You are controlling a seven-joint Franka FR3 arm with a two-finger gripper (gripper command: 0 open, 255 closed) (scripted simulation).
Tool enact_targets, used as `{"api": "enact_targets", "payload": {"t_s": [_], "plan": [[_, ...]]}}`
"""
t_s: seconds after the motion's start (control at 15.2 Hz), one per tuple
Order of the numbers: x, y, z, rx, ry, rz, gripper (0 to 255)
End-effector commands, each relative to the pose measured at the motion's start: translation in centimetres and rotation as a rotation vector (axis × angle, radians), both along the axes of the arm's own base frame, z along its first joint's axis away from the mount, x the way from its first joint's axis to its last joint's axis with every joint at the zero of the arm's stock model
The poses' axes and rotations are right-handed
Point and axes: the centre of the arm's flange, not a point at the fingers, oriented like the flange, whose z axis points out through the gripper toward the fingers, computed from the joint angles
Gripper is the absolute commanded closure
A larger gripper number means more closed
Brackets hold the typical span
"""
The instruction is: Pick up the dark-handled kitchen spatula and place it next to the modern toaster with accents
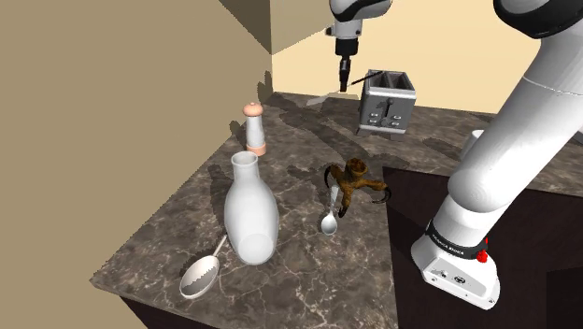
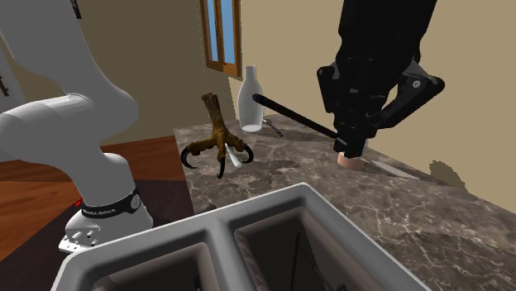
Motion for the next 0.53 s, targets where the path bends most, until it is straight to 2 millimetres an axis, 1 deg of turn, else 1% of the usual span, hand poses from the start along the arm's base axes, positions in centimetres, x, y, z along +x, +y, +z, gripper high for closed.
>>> {"api": "enact_targets", "payload": {"t_s": [0.0, 0.46], "plan": [[0.0, 0.0, -1.0, 0.000, -0.001, 0.000, 255], [0.0, 0.0, -4.7, 0.000, -0.001, 0.000, 255]]}}
